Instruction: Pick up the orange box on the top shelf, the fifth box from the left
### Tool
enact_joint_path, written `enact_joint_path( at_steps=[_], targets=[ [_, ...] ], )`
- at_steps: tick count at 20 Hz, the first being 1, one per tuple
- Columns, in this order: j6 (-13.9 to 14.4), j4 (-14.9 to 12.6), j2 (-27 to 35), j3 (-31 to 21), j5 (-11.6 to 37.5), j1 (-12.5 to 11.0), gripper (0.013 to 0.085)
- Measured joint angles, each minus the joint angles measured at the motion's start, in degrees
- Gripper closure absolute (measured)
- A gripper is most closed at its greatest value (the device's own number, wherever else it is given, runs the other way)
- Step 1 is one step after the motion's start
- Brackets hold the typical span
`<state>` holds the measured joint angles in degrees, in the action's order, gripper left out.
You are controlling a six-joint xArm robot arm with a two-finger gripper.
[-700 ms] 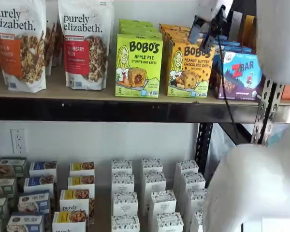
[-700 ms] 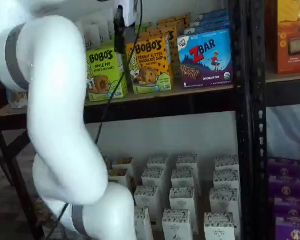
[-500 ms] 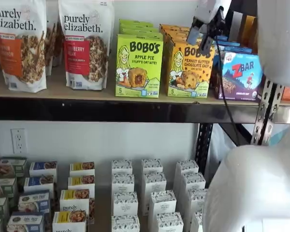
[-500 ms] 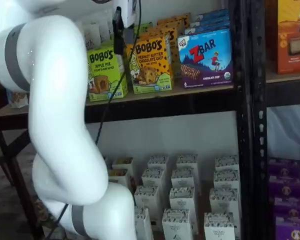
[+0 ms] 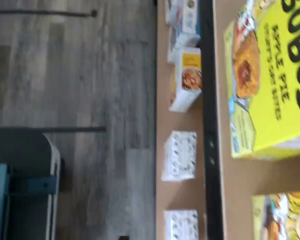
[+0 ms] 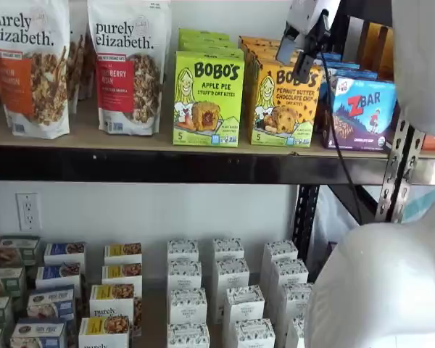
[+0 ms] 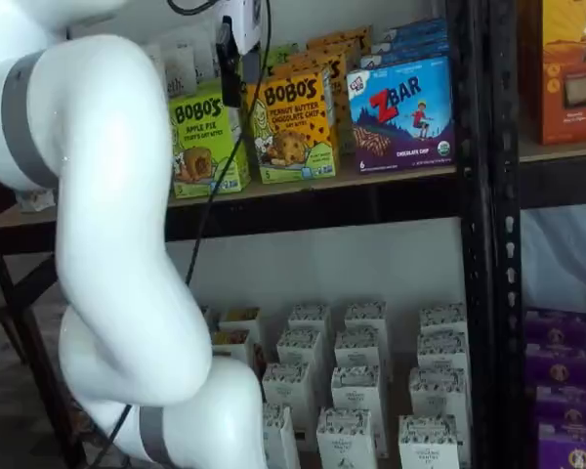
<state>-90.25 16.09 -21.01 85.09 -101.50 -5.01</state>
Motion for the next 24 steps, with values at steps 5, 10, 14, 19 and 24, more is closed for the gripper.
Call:
enact_joint_path(
  at_steps=[5, 10, 14, 19, 24],
  targets=[
    [0.42, -6.21, -0.38, 0.43, 3.3, 2.18, 0.013],
    [0.67, -8.81, 0.98, 2.17, 2.68, 3.12, 0.013],
    [0.6, -9.29, 2.72, 3.95, 2.58, 3.17, 0.013],
    [0.77, -9.22, 5.89, 7.47, 2.06, 3.31, 0.013],
    [0.86, -10.41, 9.2, 10.46, 2.61, 3.79, 0.013]
  ],
)
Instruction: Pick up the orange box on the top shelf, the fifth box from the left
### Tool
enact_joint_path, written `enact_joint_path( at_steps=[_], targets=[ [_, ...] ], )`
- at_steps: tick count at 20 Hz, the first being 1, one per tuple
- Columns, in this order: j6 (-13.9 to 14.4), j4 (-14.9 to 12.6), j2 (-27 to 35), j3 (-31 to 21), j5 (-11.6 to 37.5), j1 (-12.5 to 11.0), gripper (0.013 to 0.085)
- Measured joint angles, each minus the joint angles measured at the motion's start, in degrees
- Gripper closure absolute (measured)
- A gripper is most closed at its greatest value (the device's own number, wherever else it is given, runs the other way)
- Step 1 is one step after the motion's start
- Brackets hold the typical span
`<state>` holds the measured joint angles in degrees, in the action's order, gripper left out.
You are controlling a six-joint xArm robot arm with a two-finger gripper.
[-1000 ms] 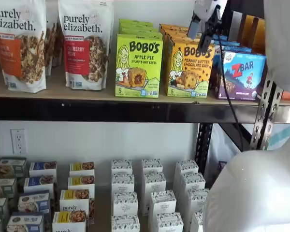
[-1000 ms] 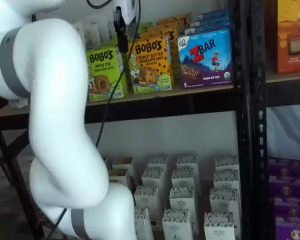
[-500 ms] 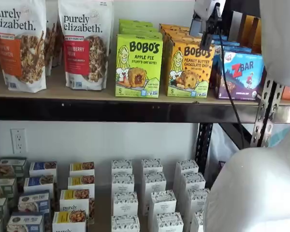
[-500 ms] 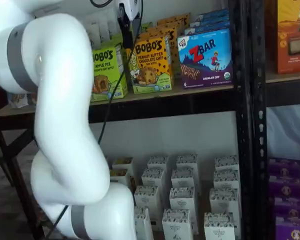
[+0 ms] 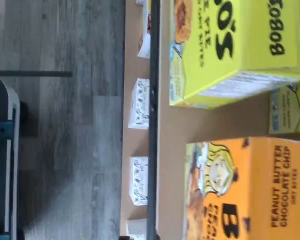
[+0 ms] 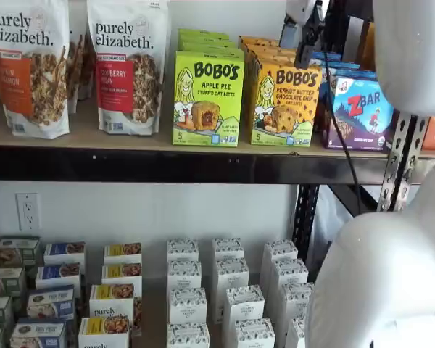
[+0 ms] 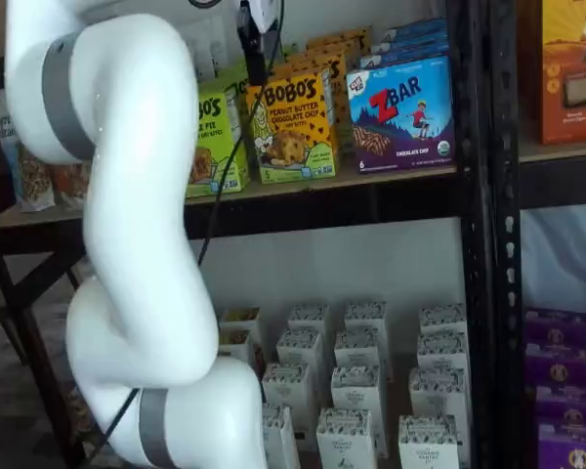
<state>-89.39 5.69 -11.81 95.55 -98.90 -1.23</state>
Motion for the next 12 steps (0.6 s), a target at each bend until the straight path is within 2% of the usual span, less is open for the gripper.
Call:
enact_joint_path(
  at_steps=[12],
  targets=[
    [-1.84, 0.17, 8.74, 5.72, -0.84, -1.69, 0.013]
  ],
)
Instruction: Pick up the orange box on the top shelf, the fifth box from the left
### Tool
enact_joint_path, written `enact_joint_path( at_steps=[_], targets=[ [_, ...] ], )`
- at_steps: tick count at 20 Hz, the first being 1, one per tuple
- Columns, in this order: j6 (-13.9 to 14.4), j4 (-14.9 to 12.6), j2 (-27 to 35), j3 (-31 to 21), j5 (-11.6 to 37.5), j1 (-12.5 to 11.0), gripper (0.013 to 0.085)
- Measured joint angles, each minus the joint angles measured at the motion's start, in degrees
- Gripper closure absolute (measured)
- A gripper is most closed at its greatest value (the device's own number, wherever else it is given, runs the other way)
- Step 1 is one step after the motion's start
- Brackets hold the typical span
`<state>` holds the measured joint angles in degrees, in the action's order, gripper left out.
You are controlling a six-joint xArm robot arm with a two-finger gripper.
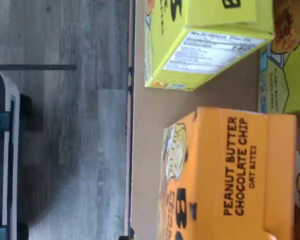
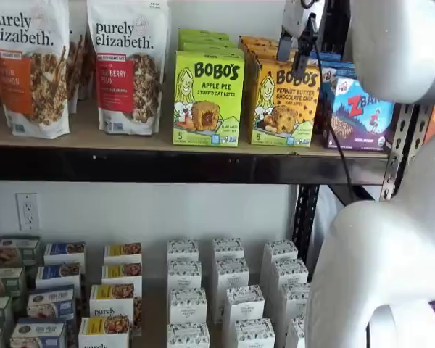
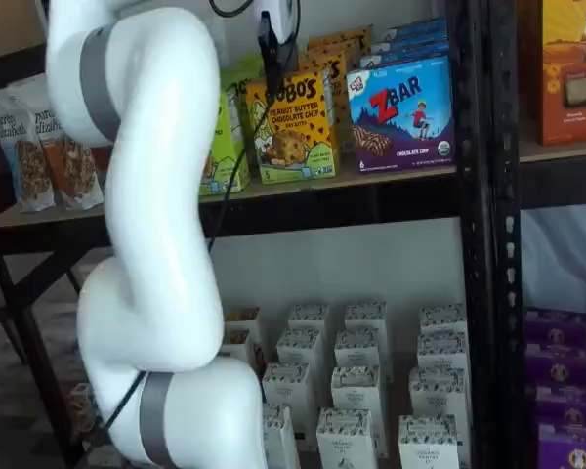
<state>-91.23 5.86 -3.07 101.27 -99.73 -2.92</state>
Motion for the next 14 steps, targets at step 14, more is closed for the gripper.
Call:
enact_joint_path(
  at_steps=[14],
  targets=[
    [-0.68, -1.5, 1.33, -3.06, 2.57, -0.03, 0.013]
  ],
)
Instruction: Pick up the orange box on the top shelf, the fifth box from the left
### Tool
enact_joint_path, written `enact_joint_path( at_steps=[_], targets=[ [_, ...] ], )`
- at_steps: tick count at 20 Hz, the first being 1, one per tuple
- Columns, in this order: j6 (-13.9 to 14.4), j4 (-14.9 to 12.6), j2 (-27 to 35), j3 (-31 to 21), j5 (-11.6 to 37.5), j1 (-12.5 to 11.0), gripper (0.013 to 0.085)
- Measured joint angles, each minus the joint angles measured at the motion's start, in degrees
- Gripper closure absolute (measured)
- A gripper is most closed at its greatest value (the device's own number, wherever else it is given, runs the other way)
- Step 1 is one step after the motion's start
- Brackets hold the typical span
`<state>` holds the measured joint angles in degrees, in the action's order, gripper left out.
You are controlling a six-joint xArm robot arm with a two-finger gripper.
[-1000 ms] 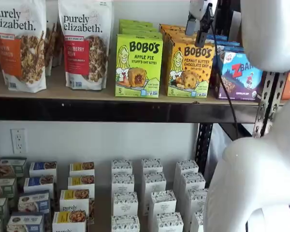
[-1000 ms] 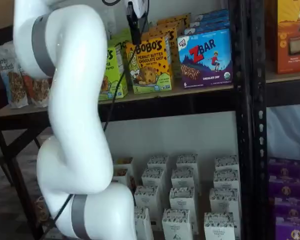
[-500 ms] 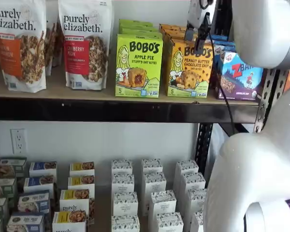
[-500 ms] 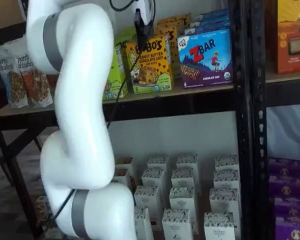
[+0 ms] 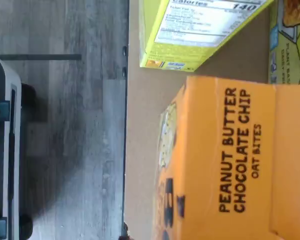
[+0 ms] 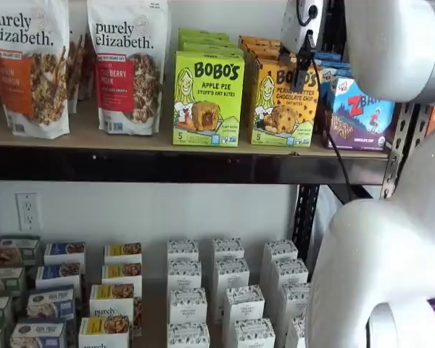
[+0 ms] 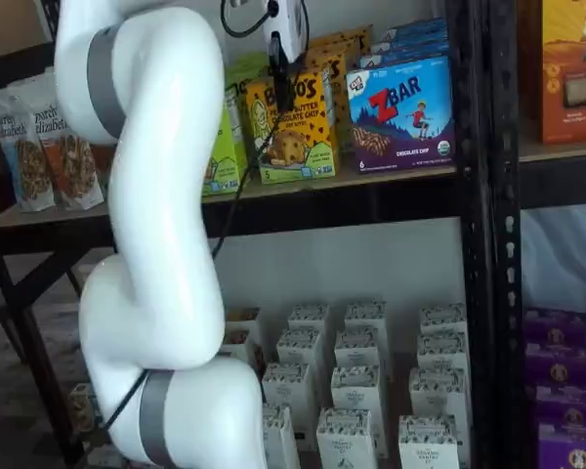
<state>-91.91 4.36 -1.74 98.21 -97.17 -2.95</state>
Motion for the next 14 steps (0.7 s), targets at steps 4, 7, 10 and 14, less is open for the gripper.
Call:
enact_joint_path(
  at_steps=[4, 7, 10, 14],
  targets=[
    [-0.16, 0.51, -0.32, -0.7, 0.55, -0.24, 0.017],
    [-0.31, 0.94, -0.4, -0.84, 0.55, -0.45, 0.025],
    [-0.42, 1.14, -0.45, -0.8, 0.41, -0.61, 0.033],
    [-0.61, 1.27, -0.36, -0.5, -0.08, -0.84, 0.041]
  ],
)
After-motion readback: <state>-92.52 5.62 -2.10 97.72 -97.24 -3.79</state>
